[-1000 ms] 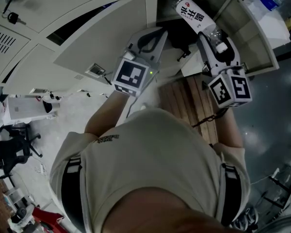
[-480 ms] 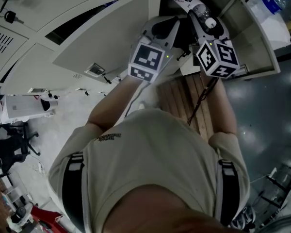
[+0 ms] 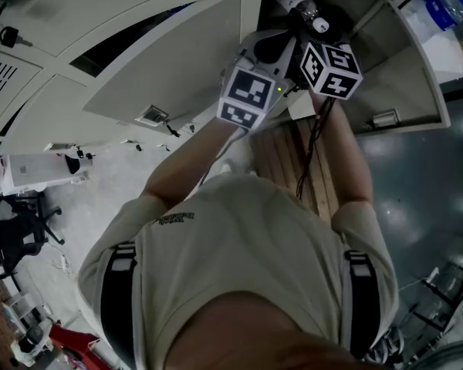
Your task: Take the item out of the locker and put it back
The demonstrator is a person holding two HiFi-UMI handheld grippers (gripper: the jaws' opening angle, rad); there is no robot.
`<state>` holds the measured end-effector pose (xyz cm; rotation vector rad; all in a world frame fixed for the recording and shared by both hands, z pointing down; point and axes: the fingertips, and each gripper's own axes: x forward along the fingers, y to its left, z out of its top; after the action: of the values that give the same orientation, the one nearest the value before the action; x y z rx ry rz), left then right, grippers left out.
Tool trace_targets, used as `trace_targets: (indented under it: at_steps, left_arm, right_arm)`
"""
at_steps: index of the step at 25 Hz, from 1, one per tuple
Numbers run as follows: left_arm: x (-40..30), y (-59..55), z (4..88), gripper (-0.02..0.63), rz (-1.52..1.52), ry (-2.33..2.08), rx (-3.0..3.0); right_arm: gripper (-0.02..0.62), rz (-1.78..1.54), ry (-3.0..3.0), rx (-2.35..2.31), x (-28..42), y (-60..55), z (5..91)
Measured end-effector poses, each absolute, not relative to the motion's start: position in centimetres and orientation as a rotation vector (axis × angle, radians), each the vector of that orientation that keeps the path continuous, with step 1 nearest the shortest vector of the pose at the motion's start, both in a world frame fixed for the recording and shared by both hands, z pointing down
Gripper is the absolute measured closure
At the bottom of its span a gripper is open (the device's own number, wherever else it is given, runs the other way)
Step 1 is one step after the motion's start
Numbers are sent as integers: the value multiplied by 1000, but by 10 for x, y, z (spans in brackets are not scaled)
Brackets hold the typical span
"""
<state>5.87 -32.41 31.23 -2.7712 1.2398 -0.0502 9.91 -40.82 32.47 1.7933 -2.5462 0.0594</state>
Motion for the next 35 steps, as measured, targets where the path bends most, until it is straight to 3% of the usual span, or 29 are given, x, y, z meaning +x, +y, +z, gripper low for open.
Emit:
trace_targets:
  at_steps: [16, 21, 35]
  left_arm:
    - [60, -327, 332, 594, -100, 1261, -2803]
    - [57, -326, 334, 594, -108, 1260, -2804]
    - [48, -321, 317, 594, -71, 1277, -2775]
  right_arm:
    - [302, 197, -2479, 1708, 95, -429, 377]
    - [272, 200, -2488, 1707, 97, -427, 375]
    - [280, 150, -2597, 1751, 105, -396, 324]
